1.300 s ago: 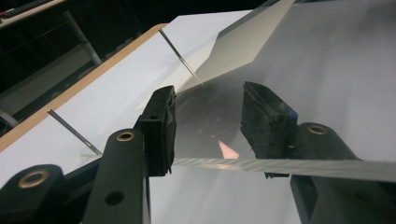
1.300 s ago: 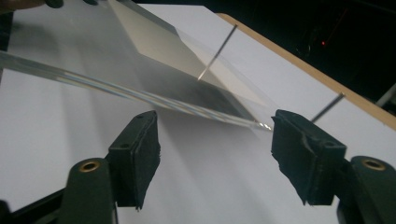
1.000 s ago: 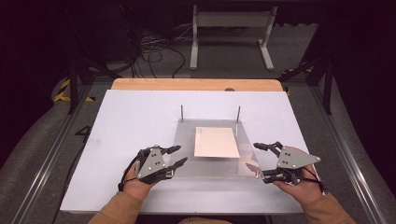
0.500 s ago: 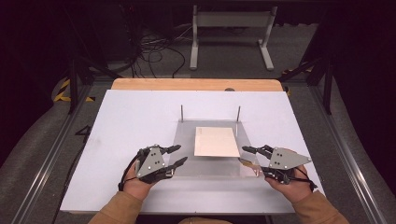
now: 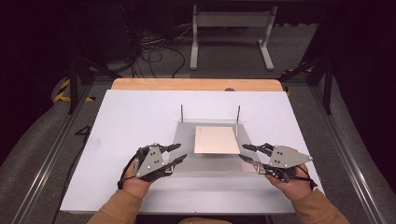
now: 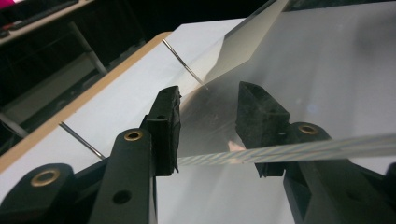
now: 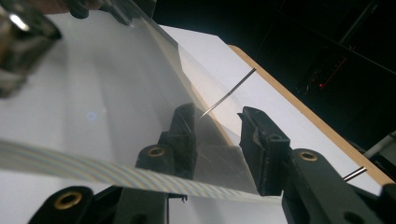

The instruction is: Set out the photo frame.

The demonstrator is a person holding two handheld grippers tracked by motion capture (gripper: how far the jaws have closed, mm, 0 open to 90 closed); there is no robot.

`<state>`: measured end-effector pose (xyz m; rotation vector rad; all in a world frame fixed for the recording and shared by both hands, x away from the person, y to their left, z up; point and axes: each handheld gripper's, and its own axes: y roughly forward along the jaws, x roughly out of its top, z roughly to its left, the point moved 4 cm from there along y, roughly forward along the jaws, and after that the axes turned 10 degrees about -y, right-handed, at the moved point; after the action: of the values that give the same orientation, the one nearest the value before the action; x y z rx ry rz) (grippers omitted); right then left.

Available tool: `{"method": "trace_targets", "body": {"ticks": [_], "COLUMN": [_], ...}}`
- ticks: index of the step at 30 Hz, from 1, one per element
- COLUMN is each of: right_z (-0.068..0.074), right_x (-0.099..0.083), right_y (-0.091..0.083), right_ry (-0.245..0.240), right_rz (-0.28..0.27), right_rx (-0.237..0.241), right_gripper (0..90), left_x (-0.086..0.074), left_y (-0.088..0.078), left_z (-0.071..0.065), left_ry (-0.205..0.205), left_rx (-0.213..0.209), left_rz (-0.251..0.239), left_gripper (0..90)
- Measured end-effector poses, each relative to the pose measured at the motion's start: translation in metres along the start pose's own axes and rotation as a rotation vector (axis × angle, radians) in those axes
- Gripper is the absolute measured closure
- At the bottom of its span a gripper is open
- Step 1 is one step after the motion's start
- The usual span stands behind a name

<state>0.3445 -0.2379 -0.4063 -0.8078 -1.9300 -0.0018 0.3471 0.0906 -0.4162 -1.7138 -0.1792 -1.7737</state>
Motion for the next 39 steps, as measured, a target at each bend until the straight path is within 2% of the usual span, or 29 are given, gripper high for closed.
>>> {"method": "trace_targets", "body": {"ticks": [2, 11, 16, 24, 28, 32, 36, 39], "right_z": [-0.004, -0.022, -0.036, -0.052, -0.058, -0.065, -0.070, -0.072], "right_x": [0.001, 0.012, 0.022, 0.032, 0.040, 0.048, 0.055, 0.062], "right_y": [0.000, -0.005, -0.008, -0.008, -0.008, -0.009, -0.011, -0.012], "right_ry": [0.001, -0.003, -0.017, -0.037, -0.059, -0.077, -0.069, -0.069], "right_rz": [0.001, -0.019, -0.040, -0.062, -0.075, -0.093, -0.122, -0.131], "right_rx": [0.001, -0.026, -0.061, -0.096, -0.123, -0.145, -0.157, -0.162], "right_gripper": [63.9, 64.0, 63.7, 63.6, 63.7, 63.5, 63.4, 63.4], "left_x": [0.004, 0.023, 0.038, 0.052, 0.061, 0.070, 0.079, 0.085], "left_y": [0.000, -0.001, -0.001, -0.001, -0.004, -0.007, -0.011, -0.015], "left_z": [0.001, 0.009, 0.015, 0.025, 0.031, 0.035, 0.039, 0.042], "left_ry": [0.014, 0.013, 0.000, 0.003, -0.009, -0.031, -0.043, -0.090], "left_rx": [0.004, 0.017, 0.030, 0.061, 0.078, 0.075, 0.078, 0.051], "left_rz": [-0.009, -0.070, -0.116, -0.153, -0.186, -0.216, -0.227, -0.239], "left_gripper": [59.8, 60.4, 60.7, 61.1, 61.0, 61.4, 61.9, 61.9]}}
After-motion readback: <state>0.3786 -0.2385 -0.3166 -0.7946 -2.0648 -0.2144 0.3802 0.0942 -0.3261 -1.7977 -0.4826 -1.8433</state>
